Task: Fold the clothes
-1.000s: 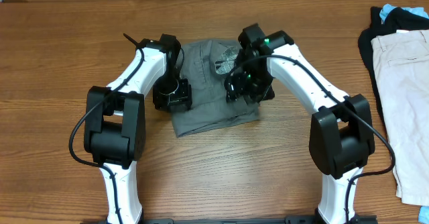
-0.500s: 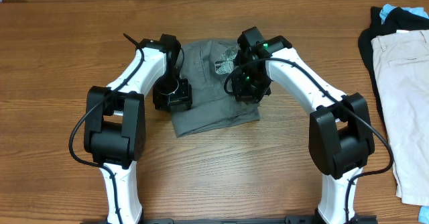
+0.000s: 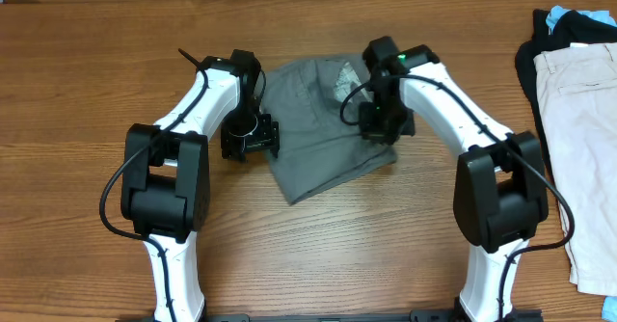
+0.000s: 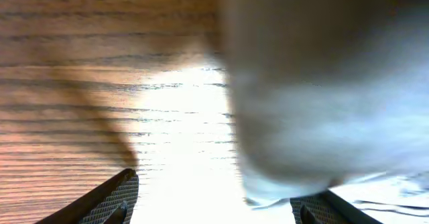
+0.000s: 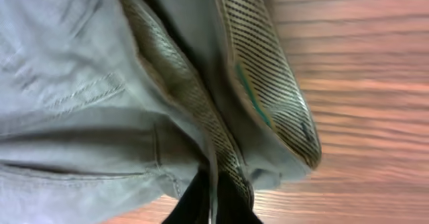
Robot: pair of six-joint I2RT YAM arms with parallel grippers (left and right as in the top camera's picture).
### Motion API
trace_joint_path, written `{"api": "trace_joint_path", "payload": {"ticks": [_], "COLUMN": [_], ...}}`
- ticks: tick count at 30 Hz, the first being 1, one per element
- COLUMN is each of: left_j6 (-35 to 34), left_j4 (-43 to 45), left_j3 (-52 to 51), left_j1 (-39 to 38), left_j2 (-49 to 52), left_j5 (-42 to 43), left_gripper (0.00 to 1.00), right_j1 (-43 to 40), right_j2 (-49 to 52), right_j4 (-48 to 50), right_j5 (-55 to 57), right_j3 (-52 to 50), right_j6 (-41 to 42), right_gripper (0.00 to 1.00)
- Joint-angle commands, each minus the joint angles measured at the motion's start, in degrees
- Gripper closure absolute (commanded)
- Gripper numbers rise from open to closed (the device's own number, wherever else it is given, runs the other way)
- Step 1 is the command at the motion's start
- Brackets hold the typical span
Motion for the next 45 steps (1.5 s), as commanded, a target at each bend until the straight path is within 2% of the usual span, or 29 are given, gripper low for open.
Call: {"api": "trace_joint_path", "payload": {"ticks": [1,3,4,5,6,10,15,19,22,25,37,43,45], "left_j6": [0.2,0.2,0.2,0.2,0.2,0.2,0.2,0.2,0.2,0.2,0.2,0.2,0.2], "left_j4": [0.0,0.0,0.0,0.0,0.0,0.0,0.1,0.1,0.2,0.2,0.3,0.2,0.3], "left_j3": [-0.5,-0.5,-0.5,-0.5,-0.5,-0.5,-0.5,-0.5,-0.5,-0.5,-0.5,-0.5,-0.5], "left_j1": [0.6,0.6,0.6,0.6,0.6,0.6,0.6,0.6,0.6,0.6,0.6,0.6,0.6], "left_j2": [0.7,0.7,0.7,0.7,0.7,0.7,0.7,0.7,0.7,0.7,0.7,0.7,0.7], "left_j5": [-0.6,-0.6,-0.6,-0.6,-0.6,-0.6,-0.6,-0.6,-0.6,-0.6,-0.6,-0.6,-0.6], "left_gripper": [0.25,0.25,0.25,0.25,0.25,0.24,0.24,0.24,0.24,0.24,0.23,0.23,0.23], "right_j1": [-0.7,-0.8,-0.9,-0.9,-1.0,-1.2,-1.2,-0.8,-0.4,-0.2,-0.1,1.6,1.9], "right_j2": [-0.4,-0.5,-0.5,-0.5,-0.5,-0.5,-0.2,0.4,0.6,0.7,4.5,5.9,6.4], "right_j4": [-0.4,-0.4,-0.7,-1.3,-2.2,-3.8,3.2,6.4,8.7,10.6,19.2,22.8,23.1], "right_j5": [6.3,6.8,6.9,7.3,8.0,7.5,-7.7,-13.1,-15.0,-15.1,-17.7,-18.3,-18.3], "right_j3": [1.5,2.2,3.2,4.6,6.4,13.6,15.5,13.9,12.3,10.8,8.0,8.0,8.0], "right_j6": [2.1,2.9,2.8,2.8,2.8,1.9,-11.2,-15.6,-15.9,-15.9,-15.9,-15.5,-15.4], "right_gripper": [0.80,0.78,0.73,0.48,0.00,0.00,0.00,0.00,0.04,0.15,0.16,0.27,0.27]}}
